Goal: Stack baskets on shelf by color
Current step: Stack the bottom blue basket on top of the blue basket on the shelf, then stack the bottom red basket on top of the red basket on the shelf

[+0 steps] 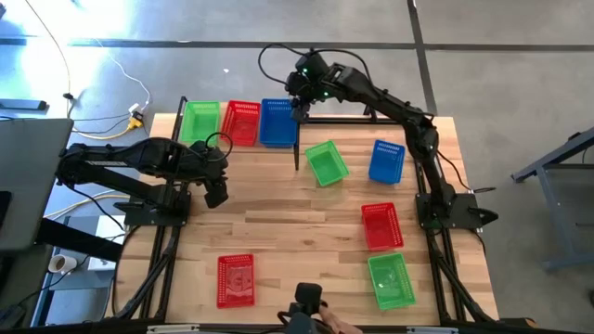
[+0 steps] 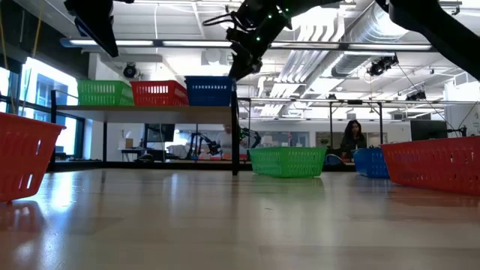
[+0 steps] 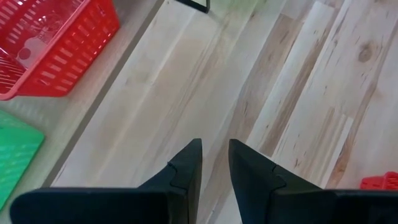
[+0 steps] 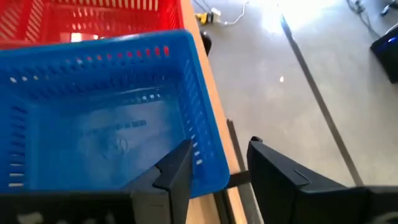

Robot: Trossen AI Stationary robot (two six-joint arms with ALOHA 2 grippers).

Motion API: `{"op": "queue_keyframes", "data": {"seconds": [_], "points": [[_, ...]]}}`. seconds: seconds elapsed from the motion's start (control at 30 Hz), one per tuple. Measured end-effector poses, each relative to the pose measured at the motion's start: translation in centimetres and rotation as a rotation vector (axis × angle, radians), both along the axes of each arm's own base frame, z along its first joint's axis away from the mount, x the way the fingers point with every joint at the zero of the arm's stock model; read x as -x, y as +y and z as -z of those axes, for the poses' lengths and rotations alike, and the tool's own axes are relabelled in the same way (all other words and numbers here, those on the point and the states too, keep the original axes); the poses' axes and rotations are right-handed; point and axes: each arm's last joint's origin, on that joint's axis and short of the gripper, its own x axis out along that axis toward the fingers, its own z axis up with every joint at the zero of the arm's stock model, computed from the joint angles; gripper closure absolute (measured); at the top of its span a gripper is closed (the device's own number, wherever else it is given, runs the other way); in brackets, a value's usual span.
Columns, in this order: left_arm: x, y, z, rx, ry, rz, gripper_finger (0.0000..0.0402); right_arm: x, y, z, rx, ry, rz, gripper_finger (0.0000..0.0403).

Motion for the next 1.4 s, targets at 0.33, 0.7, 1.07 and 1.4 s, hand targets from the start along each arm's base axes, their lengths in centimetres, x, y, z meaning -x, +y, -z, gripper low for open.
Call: {"op": "queue_keyframes", "data": {"seconds": [0.33,0.7,1.07,1.4], "points": [[0.0,0.0,0.0,0.0,0.0,0.0,0.033,0.0,-0.2,-0.3,-0.004,-0.022,0.083,0.0336],[0.0,0.0,0.0,0.004,-0.001,-0.001,0.033,2.1,2.5,-3.5,-0.168,-0.043,0.196,0.0338],[0.0,-0.2,0.0,0.061,-0.011,0.002,0.033,1.5,9.2,-1.8,-0.319,0.198,0.153,0.0348],[-0.1,-0.4,0.1,0.151,-0.034,-0.031,0.033,1.2,14.8,-1.1,-0.276,0.35,0.201,0.0379]]}}
